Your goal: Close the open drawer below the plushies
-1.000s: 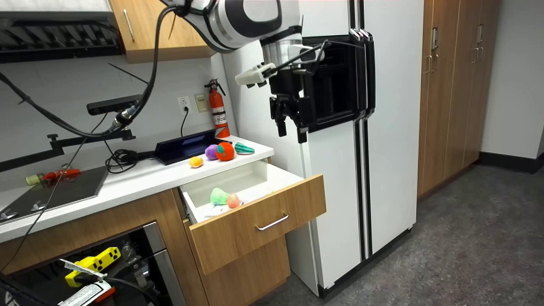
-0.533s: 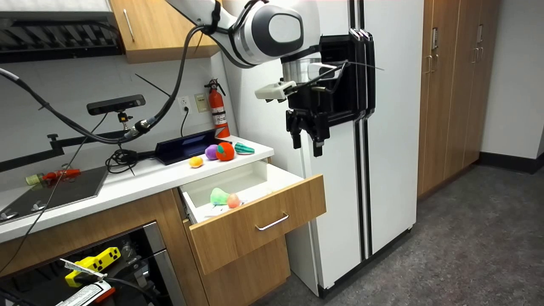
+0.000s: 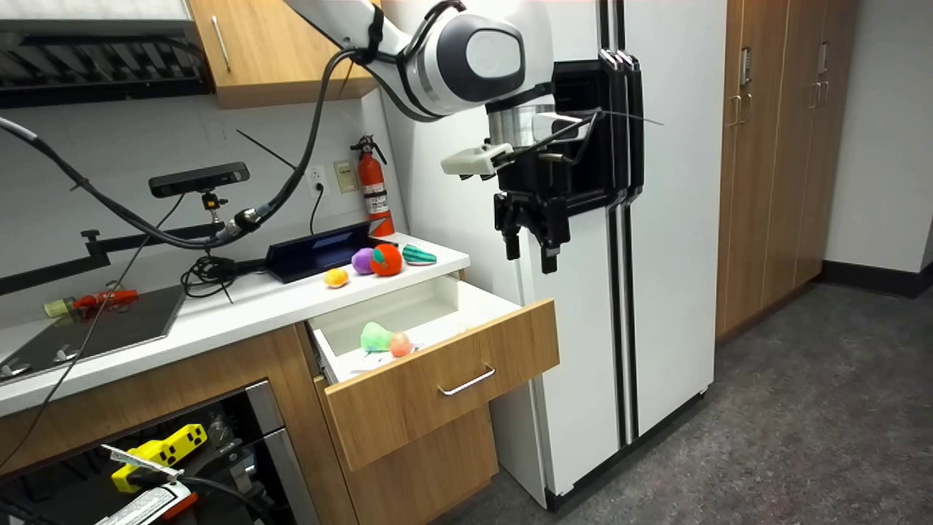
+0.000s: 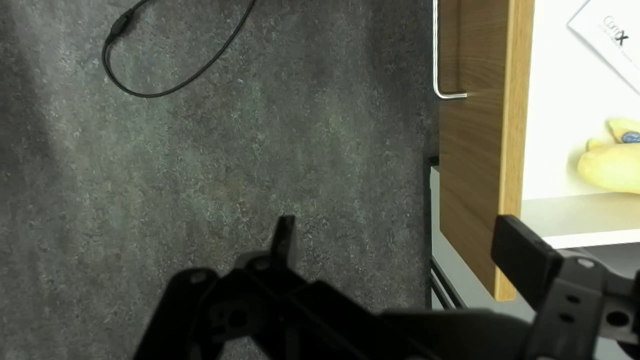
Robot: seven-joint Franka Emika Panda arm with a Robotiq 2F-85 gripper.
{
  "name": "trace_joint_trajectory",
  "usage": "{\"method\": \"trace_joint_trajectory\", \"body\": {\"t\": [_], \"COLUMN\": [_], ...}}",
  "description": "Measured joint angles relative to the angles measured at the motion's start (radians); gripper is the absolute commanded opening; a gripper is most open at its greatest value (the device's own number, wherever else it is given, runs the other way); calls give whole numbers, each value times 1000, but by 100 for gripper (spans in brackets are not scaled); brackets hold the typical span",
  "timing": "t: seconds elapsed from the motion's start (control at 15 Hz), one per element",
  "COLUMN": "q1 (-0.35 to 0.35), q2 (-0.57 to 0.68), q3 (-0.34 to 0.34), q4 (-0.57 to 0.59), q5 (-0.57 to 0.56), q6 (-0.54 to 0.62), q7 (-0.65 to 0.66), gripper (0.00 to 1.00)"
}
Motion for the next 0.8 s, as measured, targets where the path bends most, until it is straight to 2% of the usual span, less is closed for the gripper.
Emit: {"method": "trace_joint_trajectory", "body": {"t": [0.33, 0.73, 0.8], "q1": [-14, -35, -38], "q2": [112, 315, 348], "q3": [-3, 5, 8], "q4": [76, 232, 259], "q5": [0, 0, 0], "q6": [0, -2, -7], "q7": [-59, -128, -140], "gripper": [100, 100, 75]}}
